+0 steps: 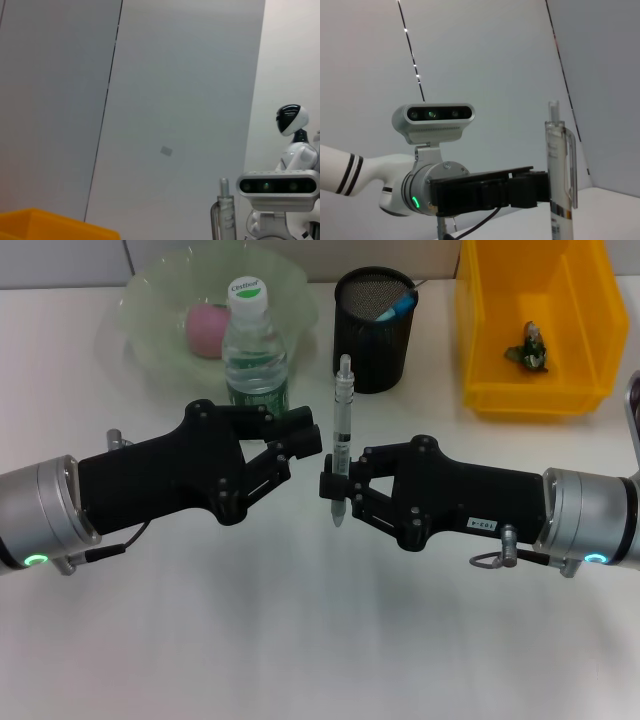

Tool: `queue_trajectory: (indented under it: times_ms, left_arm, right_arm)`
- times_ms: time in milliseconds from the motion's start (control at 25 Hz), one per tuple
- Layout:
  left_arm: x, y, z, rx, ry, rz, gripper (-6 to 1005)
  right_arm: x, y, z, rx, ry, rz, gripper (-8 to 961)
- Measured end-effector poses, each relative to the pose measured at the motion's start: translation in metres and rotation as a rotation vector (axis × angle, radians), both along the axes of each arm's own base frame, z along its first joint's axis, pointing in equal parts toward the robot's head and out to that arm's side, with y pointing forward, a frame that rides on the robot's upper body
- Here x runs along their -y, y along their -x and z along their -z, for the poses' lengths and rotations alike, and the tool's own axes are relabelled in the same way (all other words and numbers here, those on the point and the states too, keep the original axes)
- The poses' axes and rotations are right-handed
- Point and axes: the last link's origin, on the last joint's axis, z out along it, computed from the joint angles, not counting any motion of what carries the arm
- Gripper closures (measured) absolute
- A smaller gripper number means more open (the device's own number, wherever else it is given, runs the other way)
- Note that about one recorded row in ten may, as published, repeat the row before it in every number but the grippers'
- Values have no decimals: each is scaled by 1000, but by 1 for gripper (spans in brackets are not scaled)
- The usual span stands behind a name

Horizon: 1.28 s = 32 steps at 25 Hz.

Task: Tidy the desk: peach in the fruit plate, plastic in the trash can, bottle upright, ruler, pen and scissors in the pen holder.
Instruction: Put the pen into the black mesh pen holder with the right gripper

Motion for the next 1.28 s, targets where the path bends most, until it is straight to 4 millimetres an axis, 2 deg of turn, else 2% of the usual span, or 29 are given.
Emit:
queue_trajectory:
  times_ms: [240,280,320,480,600,680,1000,1080,1120,1280]
  left_arm:
    - [0,2,0,-7,-1,-10,824]
    - [0,2,0,-8,-2,-10,817]
    - [0,3,1,-10,-1,-11,811]
    - [0,4,4,-28,6,-15,748]
    - [-1,4,5,-35,6,-22,695]
    - [-1,5,6,-35,4,-29,653]
    - [-1,6,8,-31,8,-39,484]
    - [-2,5,7,-30,7,-37,397]
    - [-2,4,7,-31,5,-36,353]
    - [-4,3,8,-33,2,-35,353]
  right_arm:
    - [-8,-4,-5,3,-53,40,814]
    - [-18,-8,-12,0,-111,79,814]
    - [-18,-8,-12,0,-111,79,815]
    - [-42,-12,-34,-56,-272,174,815]
    - [-52,-12,-44,-90,-335,220,815]
    - [-70,-14,-54,-98,-430,288,815]
    - [-98,-4,-53,8,-565,264,815]
    - [-110,1,-50,24,-601,290,815]
    - [-110,1,-50,24,-601,290,815]
    - [-125,7,-50,17,-657,340,815]
